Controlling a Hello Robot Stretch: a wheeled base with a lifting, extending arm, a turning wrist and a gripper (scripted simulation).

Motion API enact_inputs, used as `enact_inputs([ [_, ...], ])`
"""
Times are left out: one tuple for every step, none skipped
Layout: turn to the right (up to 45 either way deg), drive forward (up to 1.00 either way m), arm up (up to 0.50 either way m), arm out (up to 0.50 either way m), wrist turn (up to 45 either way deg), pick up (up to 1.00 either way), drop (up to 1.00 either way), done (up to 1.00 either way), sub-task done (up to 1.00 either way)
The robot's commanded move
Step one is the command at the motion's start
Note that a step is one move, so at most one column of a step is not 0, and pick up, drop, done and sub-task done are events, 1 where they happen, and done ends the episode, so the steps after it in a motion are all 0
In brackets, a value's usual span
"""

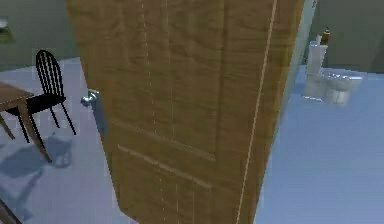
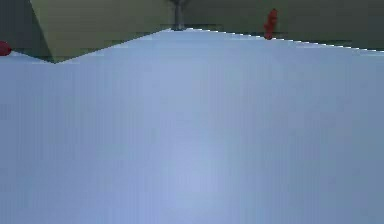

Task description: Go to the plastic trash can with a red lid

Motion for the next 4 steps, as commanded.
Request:
enact_inputs([
  [45.0, 0.0, 0.0, 0.0, 0.0, 0.0, 0.0, 0.0, 0.0],
  [45.0, 0.0, 0.0, 0.0, 0.0, 0.0, 0.0, 0.0, 0.0],
  [42.0, 0.0, 0.0, 0.0, 0.0, 0.0, 0.0, 0.0, 0.0],
  [0.0, 1.0, 0.0, 0.0, 0.0, 0.0, 0.0, 0.0, 0.0],
])
